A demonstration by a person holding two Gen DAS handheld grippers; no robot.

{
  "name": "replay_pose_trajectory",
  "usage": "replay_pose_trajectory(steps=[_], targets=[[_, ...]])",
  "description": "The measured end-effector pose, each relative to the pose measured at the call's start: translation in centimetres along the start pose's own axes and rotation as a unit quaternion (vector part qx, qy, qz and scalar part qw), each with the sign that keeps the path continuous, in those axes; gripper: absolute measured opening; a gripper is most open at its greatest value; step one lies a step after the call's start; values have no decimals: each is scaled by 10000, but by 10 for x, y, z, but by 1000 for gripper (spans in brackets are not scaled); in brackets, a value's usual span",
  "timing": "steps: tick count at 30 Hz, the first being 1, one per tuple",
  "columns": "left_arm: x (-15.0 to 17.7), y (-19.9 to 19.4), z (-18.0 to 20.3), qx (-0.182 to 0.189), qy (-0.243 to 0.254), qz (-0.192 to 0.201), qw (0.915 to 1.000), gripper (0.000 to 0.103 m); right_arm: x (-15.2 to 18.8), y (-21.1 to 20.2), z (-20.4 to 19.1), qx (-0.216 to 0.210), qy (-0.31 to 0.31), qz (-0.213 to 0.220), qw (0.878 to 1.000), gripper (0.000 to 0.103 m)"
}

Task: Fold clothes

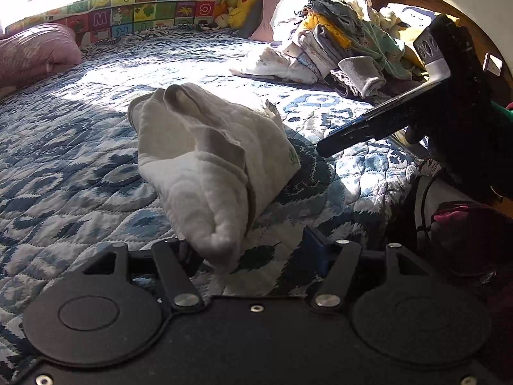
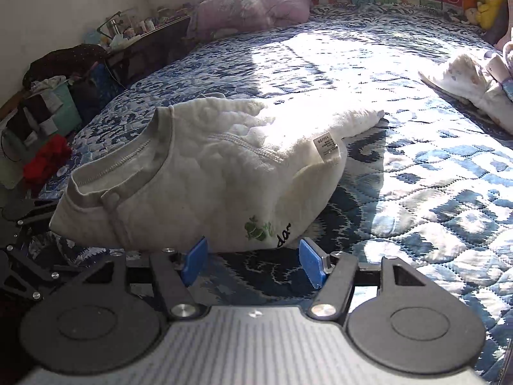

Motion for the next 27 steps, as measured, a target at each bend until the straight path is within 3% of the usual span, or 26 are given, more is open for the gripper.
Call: replay_pose_trajectory(steps=[3, 6, 10, 11, 15, 17, 19, 21, 27], targets=[[-2, -18, -12, 100, -416, 155, 9990, 66, -30, 0, -6, -163, 125, 266, 9994, 81], [-7, -41, -25, 318, -1189, 572, 9908, 67, -65, 7, -24, -329, -171, 556, 9978, 81], [-18, -62, -49, 829, -2324, 1201, 9616, 70, -114, 24, -47, -546, -361, 808, 9946, 81], [-20, -64, -53, 928, -2517, 1318, 9543, 78, -126, 31, -52, -595, -358, 863, 9938, 81], [-22, -47, -79, 975, -3507, 1274, 9226, 81, -152, 70, -67, -466, -586, 684, 9948, 81], [-19, -34, -87, 1036, -3978, 1130, 9046, 81, -145, 95, -70, -74, -1064, 271, 9939, 73], [-16, -20, -86, 1130, -4257, 980, 8924, 81, -127, 106, -70, 62, -1364, -108, 9906, 55], [-15, -14, -81, 1272, -4252, 872, 8918, 80, -109, 108, -67, 64, -1472, -352, 9885, 55], [-17, 4, -49, 1506, -3908, 553, 9064, 80, -51, 72, -37, 137, -1443, -745, 9866, 54]])
Point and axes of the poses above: each gripper's, at about its wrist camera, not at the fingertips, and y roughly the way its jaws point, z to its right, x to its underside, the point moved 7 cm from there along y, roughly the way its jaws point, and after that the axes turned 1 degree about -y, right-handed, at the moved point
